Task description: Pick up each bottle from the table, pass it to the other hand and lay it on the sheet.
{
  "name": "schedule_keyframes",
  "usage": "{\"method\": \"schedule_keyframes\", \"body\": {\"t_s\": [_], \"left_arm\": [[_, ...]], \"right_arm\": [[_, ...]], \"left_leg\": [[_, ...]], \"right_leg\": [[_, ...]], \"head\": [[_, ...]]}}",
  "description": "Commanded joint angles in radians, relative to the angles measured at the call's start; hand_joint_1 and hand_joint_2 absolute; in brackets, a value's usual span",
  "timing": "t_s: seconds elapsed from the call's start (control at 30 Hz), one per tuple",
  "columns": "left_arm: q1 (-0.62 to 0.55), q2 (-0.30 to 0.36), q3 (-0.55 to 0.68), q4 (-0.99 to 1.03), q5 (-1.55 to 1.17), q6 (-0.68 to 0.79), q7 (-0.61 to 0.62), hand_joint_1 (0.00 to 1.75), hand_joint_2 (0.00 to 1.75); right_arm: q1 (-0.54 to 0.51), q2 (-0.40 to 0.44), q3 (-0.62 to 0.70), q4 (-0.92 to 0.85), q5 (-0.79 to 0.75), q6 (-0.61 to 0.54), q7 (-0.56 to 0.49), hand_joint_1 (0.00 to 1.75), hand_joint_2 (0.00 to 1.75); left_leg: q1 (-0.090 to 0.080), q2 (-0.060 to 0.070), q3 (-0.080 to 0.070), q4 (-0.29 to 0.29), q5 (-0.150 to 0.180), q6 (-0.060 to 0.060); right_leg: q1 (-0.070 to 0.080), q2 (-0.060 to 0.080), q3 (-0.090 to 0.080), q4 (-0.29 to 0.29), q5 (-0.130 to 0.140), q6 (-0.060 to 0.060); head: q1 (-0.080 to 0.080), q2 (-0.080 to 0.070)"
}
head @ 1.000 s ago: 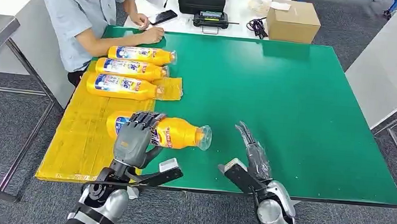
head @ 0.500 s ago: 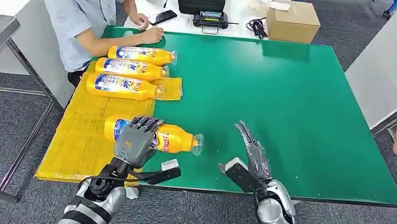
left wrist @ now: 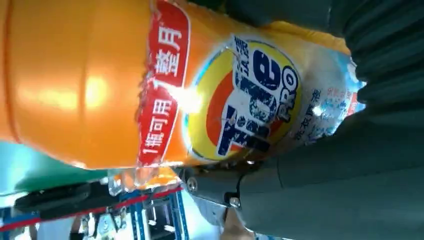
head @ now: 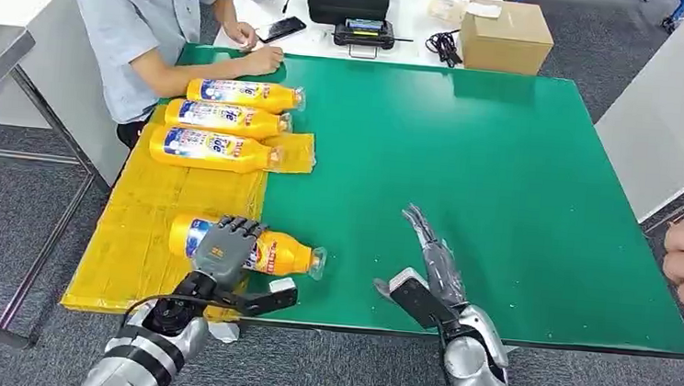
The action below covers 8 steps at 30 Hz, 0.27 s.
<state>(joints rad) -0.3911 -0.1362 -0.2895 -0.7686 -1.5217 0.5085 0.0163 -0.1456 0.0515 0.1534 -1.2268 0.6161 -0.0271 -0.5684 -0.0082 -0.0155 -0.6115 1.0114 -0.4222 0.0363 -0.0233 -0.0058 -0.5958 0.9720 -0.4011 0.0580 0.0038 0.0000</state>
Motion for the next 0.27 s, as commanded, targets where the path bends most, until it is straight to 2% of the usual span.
{"method": "schedule_keyframes", "body": {"t_s": [0.03,0.27], "left_arm": [[-0.088,0.018,0.014,0.212,-0.021,-0.054,0.027,0.02,1.75],[-0.1,0.01,0.022,0.232,-0.02,-0.089,0.032,0.0,1.75]], "right_arm": [[-0.055,-0.001,0.02,0.093,-0.003,0.003,-0.005,0.0,1.75],[-0.06,-0.001,0.019,0.097,-0.002,0.0,-0.007,0.0,1.75]], "left_leg": [[0.001,0.004,0.005,0.0,-0.002,-0.002],[0.001,0.004,0.008,-0.001,-0.001,-0.002]], "right_leg": [[0.002,0.004,0.004,-0.001,0.0,-0.003],[0.001,0.003,0.007,-0.001,0.0,-0.002]], "head": [[0.0,0.0],[0.0,0.0]]}}
